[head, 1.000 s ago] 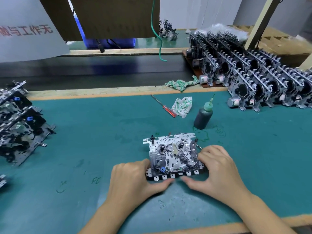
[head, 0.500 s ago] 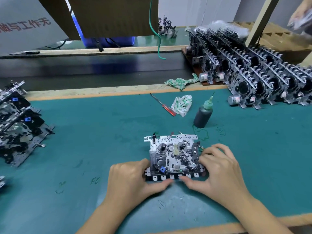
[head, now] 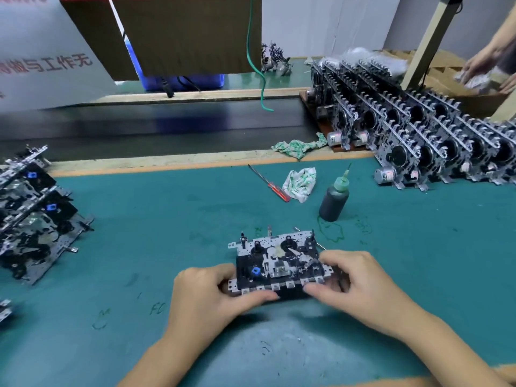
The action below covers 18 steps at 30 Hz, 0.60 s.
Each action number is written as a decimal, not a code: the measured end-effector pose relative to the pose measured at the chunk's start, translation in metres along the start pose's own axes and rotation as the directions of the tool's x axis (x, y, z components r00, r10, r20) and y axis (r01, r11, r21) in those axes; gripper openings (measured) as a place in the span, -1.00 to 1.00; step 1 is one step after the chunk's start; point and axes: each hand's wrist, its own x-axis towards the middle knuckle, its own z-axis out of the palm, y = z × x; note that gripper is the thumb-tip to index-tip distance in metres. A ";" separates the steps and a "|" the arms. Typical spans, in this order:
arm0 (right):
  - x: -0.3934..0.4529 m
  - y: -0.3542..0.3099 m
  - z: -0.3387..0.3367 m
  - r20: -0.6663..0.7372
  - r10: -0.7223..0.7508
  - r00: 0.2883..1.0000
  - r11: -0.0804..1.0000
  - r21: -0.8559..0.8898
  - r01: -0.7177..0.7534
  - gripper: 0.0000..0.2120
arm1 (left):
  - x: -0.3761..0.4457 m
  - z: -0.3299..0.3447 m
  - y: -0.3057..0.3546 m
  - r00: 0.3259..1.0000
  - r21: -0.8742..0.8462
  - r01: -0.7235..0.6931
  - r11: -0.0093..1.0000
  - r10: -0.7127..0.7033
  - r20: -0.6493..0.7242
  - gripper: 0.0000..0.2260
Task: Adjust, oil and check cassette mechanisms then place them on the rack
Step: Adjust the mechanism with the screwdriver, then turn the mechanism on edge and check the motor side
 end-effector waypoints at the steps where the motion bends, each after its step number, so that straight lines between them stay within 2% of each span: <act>1: 0.002 -0.002 -0.002 0.016 0.018 1.000 0.995 0.102 -0.019 -0.51 | 0.002 -0.001 0.001 0.999 -0.079 0.040 0.996 -0.040 -0.007 -0.42; 3: 0.006 -0.008 -0.004 0.033 0.085 0.996 0.954 0.287 -0.091 -0.51 | 0.006 -0.004 0.002 0.994 -0.264 0.106 0.959 -0.111 -0.004 -0.42; 5: 0.012 -0.013 -0.004 0.080 0.184 0.980 0.893 0.403 -0.201 -0.45 | 0.012 -0.004 0.004 0.985 -0.371 0.155 0.916 -0.170 -0.009 -0.41; 7: 0.018 -0.014 -0.003 0.157 0.273 0.949 0.826 0.467 -0.315 -0.42 | 0.017 -0.002 0.005 0.976 -0.382 0.207 0.901 -0.217 0.019 -0.36; 9: 0.022 -0.016 -0.001 0.183 0.322 0.929 0.777 0.510 -0.369 -0.47 | 0.020 0.002 0.002 0.960 -0.378 0.279 0.883 -0.265 0.090 -0.34; 13: 0.022 -0.017 0.000 0.212 0.343 0.915 0.708 0.582 -0.400 -0.49 | 0.020 0.004 -0.003 0.950 -0.350 0.310 0.884 -0.278 0.141 -0.34; 18: 0.016 -0.017 -0.001 0.237 0.314 0.919 0.714 0.579 -0.393 -0.49 | 0.013 0.005 -0.003 0.954 -0.405 0.299 0.864 -0.274 0.121 -0.37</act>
